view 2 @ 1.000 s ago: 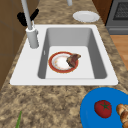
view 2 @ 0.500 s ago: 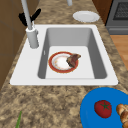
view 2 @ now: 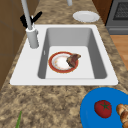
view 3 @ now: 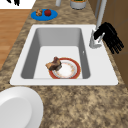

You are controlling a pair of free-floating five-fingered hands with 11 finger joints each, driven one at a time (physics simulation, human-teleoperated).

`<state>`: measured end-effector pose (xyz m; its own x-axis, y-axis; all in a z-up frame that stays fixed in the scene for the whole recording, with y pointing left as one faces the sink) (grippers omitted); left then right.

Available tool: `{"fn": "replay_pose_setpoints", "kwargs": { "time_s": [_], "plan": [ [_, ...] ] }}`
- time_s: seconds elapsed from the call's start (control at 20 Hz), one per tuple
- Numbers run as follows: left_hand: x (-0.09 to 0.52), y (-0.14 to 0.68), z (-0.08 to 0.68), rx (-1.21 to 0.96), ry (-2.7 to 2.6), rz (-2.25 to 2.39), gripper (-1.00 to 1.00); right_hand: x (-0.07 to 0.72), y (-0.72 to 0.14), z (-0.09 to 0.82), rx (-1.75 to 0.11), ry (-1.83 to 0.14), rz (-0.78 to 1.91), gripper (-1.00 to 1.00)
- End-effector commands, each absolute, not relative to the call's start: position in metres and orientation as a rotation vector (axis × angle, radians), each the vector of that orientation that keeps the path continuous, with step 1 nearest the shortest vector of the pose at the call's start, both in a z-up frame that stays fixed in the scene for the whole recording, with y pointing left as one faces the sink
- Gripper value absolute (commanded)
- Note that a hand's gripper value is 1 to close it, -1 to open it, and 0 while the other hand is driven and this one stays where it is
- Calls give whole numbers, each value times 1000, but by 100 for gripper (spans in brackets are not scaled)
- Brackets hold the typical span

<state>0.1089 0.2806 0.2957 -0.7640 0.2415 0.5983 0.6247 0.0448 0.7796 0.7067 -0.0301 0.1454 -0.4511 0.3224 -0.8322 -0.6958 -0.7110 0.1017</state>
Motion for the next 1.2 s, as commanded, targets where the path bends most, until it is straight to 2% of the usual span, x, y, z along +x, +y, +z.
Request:
{"fn": "replay_pose_setpoints", "kwargs": {
  "time_s": [0.0, 0.9, 1.15],
  "plan": [
    [109, 281, 296, -879, -2023, -1775, 0, 705, -34, 145, -1015, 457, 2202, -100],
    [109, 281, 296, -879, -2023, -1775, 0, 706, -50, 137, -774, 9, 2186, -100],
    [109, 281, 296, -879, -2023, -1775, 0, 704, -52, 138, -754, -21, 2178, -100]
  ]
}}
